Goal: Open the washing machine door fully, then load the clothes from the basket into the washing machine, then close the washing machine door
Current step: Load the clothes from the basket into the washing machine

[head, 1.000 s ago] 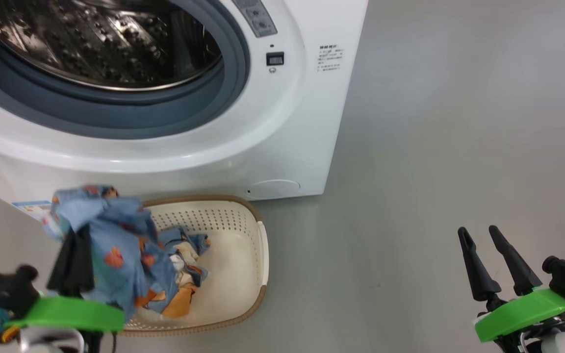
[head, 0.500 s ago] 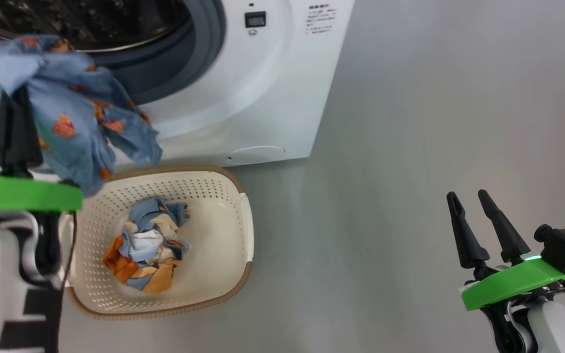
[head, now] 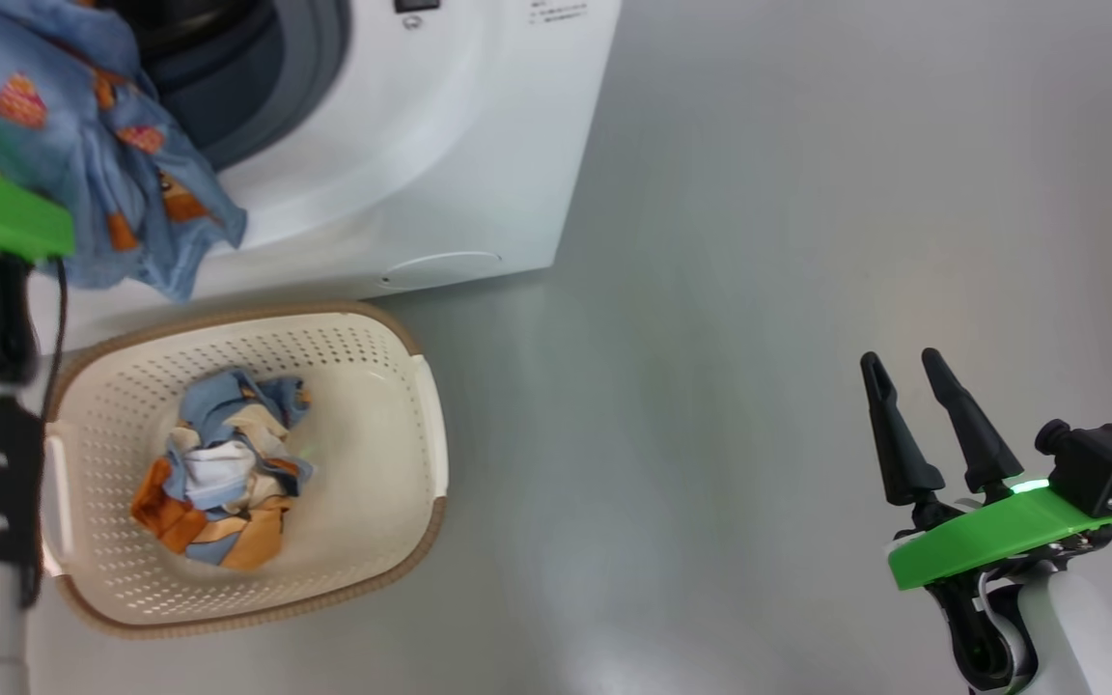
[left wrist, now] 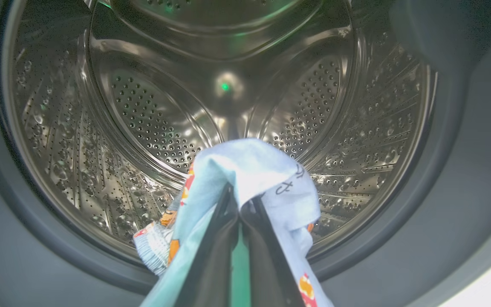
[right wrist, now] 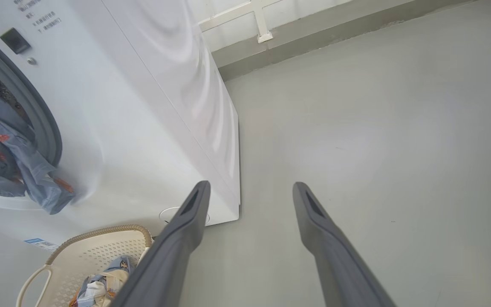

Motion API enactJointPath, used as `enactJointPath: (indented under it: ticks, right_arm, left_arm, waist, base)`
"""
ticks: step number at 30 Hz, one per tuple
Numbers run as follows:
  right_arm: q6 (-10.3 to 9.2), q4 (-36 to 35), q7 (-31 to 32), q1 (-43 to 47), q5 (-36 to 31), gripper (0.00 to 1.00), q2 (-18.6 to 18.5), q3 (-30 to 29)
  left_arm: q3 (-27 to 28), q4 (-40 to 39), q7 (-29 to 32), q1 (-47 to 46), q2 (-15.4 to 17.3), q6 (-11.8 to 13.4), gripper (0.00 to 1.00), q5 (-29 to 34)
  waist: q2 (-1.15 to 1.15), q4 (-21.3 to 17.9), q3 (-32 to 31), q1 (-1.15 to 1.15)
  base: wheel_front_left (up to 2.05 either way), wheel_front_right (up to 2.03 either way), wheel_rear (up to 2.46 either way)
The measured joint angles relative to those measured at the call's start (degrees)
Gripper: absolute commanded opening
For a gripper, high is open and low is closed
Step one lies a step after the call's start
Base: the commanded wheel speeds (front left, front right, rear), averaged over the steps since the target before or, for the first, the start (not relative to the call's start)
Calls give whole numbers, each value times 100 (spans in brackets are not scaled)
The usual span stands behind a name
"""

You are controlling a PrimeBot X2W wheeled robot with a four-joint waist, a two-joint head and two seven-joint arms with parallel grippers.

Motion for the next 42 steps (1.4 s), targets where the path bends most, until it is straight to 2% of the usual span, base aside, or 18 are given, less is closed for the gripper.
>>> enactJointPath:
  ticks: [12,17,24,31,36,42]
  right_arm:
    - [0,-14,0,-224,-34,100,153,157]
    - [0,-44,0,-231,-34,100,219,157]
    - [0,-73,0,-354,-34,100,274,187]
    - [0,-103,0,-451,-35,100,294,192]
    - [0,-123,0,-466,-41,100,315,193]
    - [0,-124,0,-499,-43,100,381,200]
  left_arm:
    - [-52,1813,0,-1323,148,0,0,-136]
    - [-154,2363,1,-1729,169,0,0,-12]
    - [-256,2744,0,-2182,399,1,0,256]
    - [-191,2428,1,-2389,510,8,0,514]
    - [147,1491,0,-2465,525,116,0,670]
    - [620,488,-2,-2446,481,116,0,1026]
  waist:
    - [0,-301,325,0]
    - [0,-382,466,0]
    - [0,-517,680,0]
    - [0,-634,869,0]
    - [0,-672,971,0]
    - [0,-674,1041,0]
  base:
    - [0,0,0]
    - [0,0,0]
    - [0,0,0]
    - [0,0,0]
    - [0,0,0]
    - [0,0,0]
